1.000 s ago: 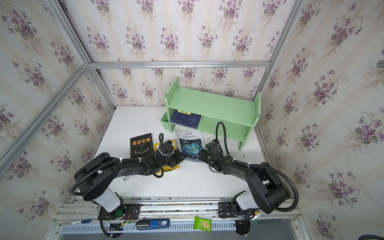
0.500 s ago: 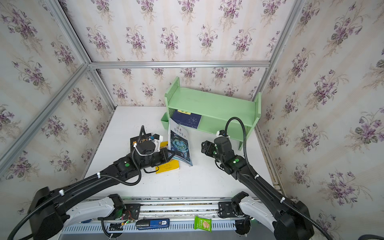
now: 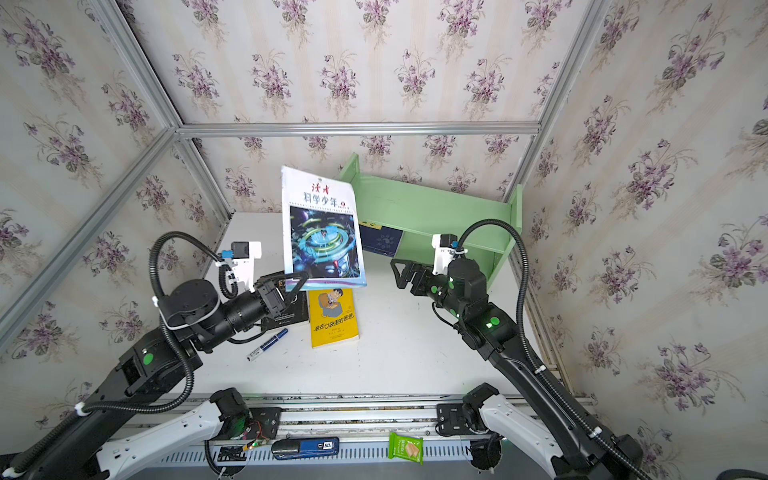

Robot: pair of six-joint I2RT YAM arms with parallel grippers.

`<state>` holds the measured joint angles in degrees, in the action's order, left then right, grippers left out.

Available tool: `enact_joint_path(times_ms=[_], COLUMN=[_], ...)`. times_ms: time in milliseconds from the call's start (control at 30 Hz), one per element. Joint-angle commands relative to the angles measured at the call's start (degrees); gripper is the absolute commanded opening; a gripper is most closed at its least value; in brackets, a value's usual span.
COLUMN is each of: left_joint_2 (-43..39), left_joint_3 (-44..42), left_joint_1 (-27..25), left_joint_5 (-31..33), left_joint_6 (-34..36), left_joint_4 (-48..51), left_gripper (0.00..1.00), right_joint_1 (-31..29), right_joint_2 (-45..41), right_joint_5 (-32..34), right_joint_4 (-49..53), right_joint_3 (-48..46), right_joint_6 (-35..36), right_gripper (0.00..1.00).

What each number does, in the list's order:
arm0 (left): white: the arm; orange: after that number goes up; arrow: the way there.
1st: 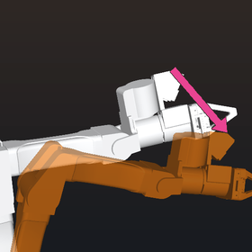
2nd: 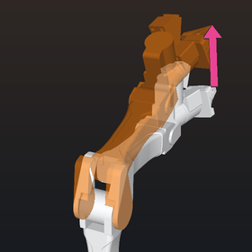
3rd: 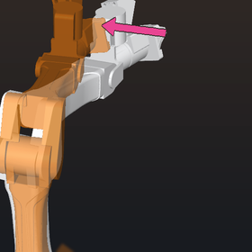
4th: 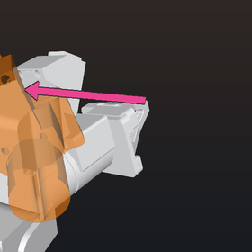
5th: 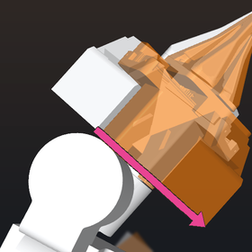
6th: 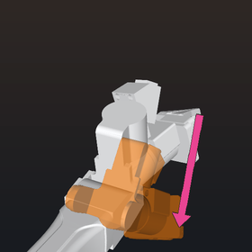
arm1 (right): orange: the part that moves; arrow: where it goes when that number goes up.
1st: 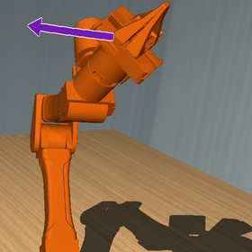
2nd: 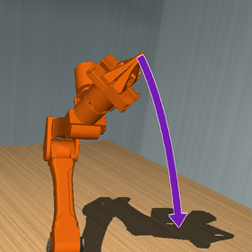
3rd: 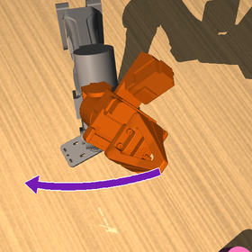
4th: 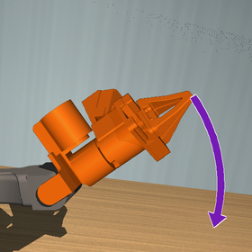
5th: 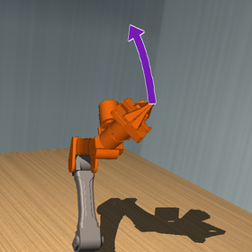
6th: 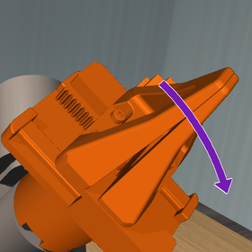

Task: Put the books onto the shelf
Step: 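Lift the magazine upright with both grippers off the table, then carry the upright magazine with both grippers over the shelf top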

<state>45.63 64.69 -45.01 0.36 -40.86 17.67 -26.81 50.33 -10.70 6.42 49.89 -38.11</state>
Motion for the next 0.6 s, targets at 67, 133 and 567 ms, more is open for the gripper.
enact_joint_path(times_ms=[67, 133, 567], left_joint_2=[6.95, 10.53, 31.37], left_joint_3=[8.42, 10.72, 15.16], left_joint_1=[0.11, 0.19, 3.36], left_joint_5=[-0.74, -0.58, -2.56], left_joint_6=[9.18, 9.89, -3.67], left_joint_4=[-11.71, -15.47, -37.76], left_gripper=[0.05, 0.04, 0.03], right_joint_1=[1.45, 1.49, 1.49], right_joint_2=[-0.29, 0.00, 13.17], right_joint_5=[-7.64, -9.02, -15.41], right_joint_4=[-16.89, -23.80, -63.96], right_joint_3=[-0.10, -1.61, -4.80], right_joint_6=[-4.38, -7.52, -26.42], right_gripper=[1.00, 1.00, 0.99])
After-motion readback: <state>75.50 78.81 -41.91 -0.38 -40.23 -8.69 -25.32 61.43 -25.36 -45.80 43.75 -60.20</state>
